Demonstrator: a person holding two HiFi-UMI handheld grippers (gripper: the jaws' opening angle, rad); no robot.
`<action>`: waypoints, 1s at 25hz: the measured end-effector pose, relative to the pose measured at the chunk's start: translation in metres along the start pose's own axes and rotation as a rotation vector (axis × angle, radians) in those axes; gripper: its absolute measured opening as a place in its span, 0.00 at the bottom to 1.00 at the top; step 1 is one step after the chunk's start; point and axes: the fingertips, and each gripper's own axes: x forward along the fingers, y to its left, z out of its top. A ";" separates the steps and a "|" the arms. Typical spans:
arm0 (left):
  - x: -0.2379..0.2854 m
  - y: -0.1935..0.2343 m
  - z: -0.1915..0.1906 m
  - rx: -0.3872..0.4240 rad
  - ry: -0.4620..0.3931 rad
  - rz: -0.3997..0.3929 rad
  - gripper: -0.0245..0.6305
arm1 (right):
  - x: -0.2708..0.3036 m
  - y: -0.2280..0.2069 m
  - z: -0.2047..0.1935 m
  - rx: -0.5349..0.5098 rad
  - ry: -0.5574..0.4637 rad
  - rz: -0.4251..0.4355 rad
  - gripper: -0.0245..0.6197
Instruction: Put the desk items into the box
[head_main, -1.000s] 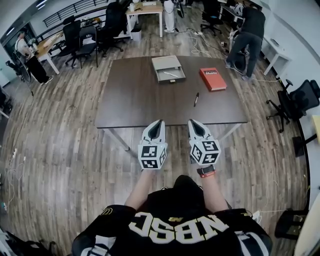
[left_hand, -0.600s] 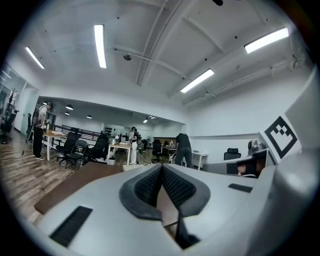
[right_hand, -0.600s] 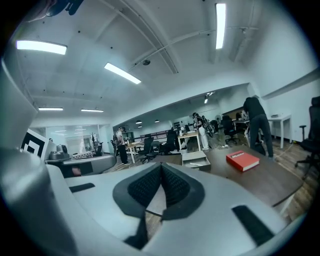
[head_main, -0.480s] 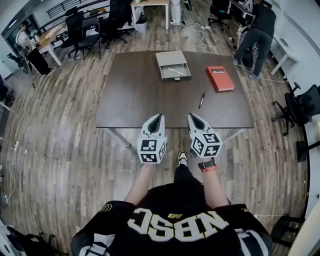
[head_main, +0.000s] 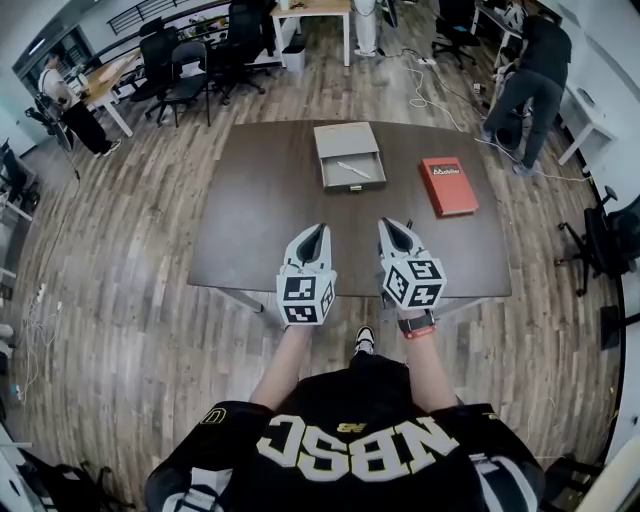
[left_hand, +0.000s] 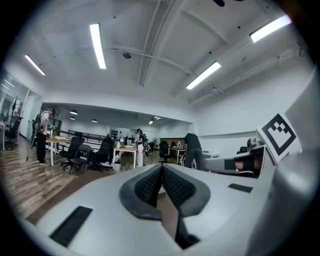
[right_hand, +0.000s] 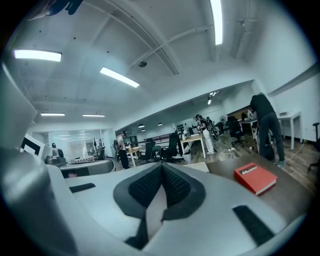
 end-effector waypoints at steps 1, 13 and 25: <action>0.008 0.001 -0.002 -0.001 0.005 0.003 0.06 | 0.006 -0.006 -0.002 0.008 0.022 0.006 0.03; 0.108 -0.023 -0.048 -0.028 0.117 0.007 0.06 | 0.053 -0.084 -0.025 0.055 0.159 0.069 0.06; 0.151 -0.027 -0.085 -0.054 0.208 -0.059 0.06 | 0.076 -0.116 -0.075 0.157 0.297 0.056 0.08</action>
